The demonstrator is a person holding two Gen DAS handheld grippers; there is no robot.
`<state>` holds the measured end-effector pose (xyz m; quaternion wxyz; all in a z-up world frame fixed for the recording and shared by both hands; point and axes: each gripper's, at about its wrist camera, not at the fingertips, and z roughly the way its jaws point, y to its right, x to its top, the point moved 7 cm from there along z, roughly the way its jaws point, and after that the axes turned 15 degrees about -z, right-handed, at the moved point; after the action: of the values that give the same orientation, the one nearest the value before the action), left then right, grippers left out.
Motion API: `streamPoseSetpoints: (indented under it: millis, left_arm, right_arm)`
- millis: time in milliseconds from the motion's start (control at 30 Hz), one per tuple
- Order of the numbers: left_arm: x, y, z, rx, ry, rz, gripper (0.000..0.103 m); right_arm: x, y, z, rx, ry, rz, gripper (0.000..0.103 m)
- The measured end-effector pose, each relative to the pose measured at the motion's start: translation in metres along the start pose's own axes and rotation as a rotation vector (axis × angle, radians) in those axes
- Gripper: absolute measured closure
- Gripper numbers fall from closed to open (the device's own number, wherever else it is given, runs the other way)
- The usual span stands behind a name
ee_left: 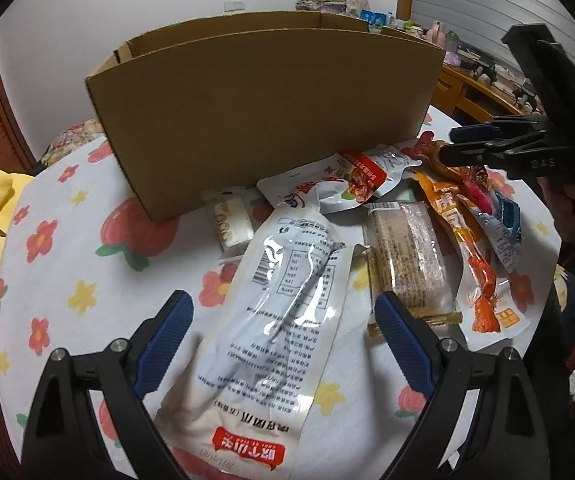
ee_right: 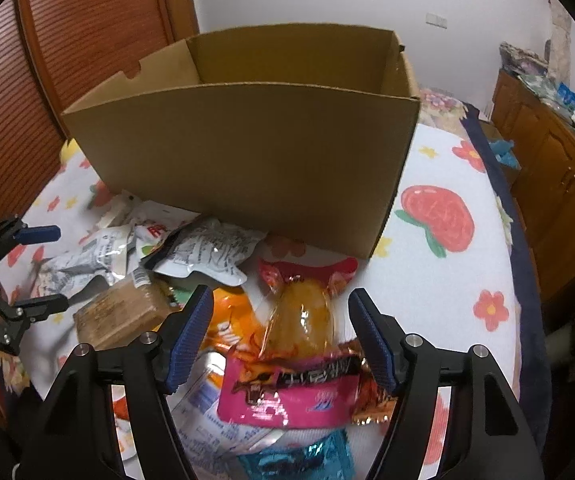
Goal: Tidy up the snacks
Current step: 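Grasp the pink-and-orange pouch with the right tool while the left tool grasps the white sausage pack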
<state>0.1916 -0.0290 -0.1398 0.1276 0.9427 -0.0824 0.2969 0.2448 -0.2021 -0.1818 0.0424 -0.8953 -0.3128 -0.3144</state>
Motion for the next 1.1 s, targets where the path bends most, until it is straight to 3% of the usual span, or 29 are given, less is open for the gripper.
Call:
streamPoseSetpoints:
  millis: [233,300,433,733,900,1100]
  left_arm:
    - [0.004,-0.008,0.013,0.017,-0.049,-0.019,0.01]
    - [0.003,-0.01,0.015,0.012,-0.057,-0.034,0.02]
    - [0.002,-0.014,0.018,-0.032,-0.075,-0.062,0.025]
    - [0.003,-0.012,0.021,-0.002,-0.071,-0.036,0.024]
    - [0.002,-0.011,0.017,-0.021,-0.06,-0.029,0.036]
    - [0.003,-0.015,0.005,-0.005,-0.015,-0.041,0.038]
  right_arm:
    - [-0.001,0.006,0.012,0.015,-0.044,-0.003,0.031]
    - [-0.001,0.008,0.013,0.019,-0.049,-0.003,0.031]
    - [0.0,0.009,0.021,0.025,-0.069,-0.006,0.031]
    - [-0.002,0.017,0.03,0.031,-0.092,-0.001,0.031]
    - [-0.002,0.017,0.032,0.036,-0.092,0.002,0.031]
    - [-0.004,0.016,0.034,0.042,-0.095,0.004,0.041]
